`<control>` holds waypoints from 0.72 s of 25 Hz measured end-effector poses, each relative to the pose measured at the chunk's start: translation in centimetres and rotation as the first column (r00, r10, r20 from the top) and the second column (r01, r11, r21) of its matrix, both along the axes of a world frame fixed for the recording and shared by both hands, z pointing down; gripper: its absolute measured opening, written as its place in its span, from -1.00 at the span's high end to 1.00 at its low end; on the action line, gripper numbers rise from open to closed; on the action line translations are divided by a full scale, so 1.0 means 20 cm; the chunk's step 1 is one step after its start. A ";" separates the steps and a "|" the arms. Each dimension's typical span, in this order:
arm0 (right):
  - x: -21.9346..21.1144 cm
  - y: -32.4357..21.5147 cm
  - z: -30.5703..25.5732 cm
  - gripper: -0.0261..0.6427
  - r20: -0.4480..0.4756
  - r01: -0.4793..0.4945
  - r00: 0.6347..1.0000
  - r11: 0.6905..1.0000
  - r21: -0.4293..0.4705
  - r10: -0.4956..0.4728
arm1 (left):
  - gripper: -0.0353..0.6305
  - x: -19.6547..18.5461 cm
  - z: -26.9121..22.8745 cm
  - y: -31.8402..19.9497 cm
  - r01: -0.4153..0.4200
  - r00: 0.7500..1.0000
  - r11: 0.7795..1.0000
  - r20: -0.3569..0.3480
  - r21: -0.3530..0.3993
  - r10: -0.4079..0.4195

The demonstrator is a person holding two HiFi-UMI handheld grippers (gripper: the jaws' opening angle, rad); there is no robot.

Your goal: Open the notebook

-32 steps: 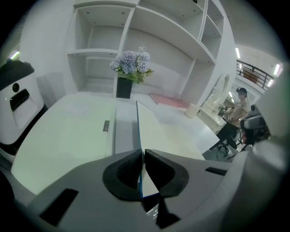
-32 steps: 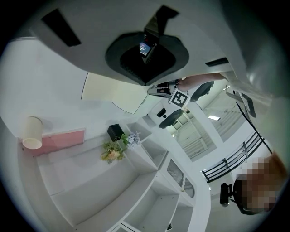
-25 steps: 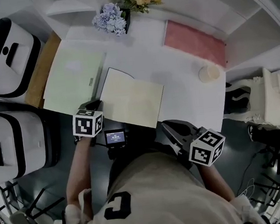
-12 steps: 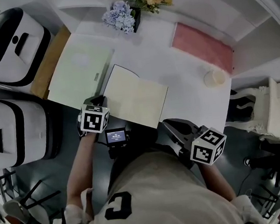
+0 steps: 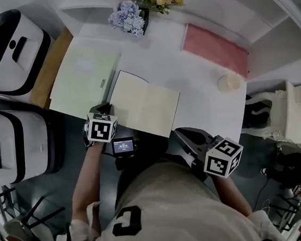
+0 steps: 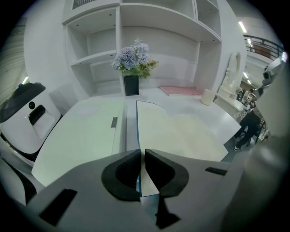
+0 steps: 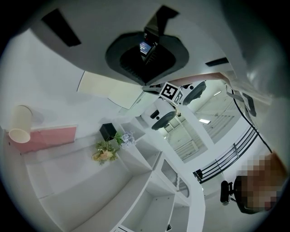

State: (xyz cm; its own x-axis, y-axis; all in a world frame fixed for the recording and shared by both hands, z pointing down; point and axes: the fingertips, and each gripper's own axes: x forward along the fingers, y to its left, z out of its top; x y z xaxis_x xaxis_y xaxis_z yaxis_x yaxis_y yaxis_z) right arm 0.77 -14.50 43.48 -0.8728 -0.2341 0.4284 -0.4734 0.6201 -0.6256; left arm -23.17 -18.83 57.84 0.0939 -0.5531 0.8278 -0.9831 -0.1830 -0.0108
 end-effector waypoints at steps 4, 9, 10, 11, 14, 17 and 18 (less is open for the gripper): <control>-0.04 0.01 0.00 0.89 -0.005 0.012 1.000 1.000 0.004 -0.012 | 0.81 -0.01 0.01 0.00 -0.008 1.000 1.000 0.002 0.002 0.008; -0.09 0.02 0.01 0.89 -0.006 0.017 1.000 1.000 0.002 -0.017 | 0.81 -0.01 0.03 0.00 -0.015 0.999 1.000 -0.042 0.010 0.016; -0.09 0.02 0.01 0.89 -0.007 0.019 1.000 1.000 0.001 -0.019 | 0.81 -0.01 0.03 0.00 -0.016 0.999 1.000 -0.048 0.009 0.017; -0.10 0.03 0.01 0.88 -0.010 0.019 1.000 1.000 0.000 -0.019 | 0.81 -0.01 0.03 0.00 -0.018 0.999 1.000 -0.051 0.006 0.018; -0.13 0.03 0.01 0.88 -0.011 0.017 1.000 1.000 -0.001 -0.017 | 0.81 -0.01 0.03 0.00 -0.028 0.998 1.000 -0.049 0.001 0.028; -0.15 0.03 0.01 0.88 -0.011 0.017 1.000 1.000 -0.002 -0.017 | 0.81 -0.01 0.03 0.00 -0.049 0.998 0.999 -0.047 0.004 0.049; -0.16 0.03 0.01 0.89 -0.012 0.018 1.000 1.000 -0.002 -0.018 | 0.81 -0.01 0.02 0.00 -0.052 0.997 0.999 -0.049 0.001 0.052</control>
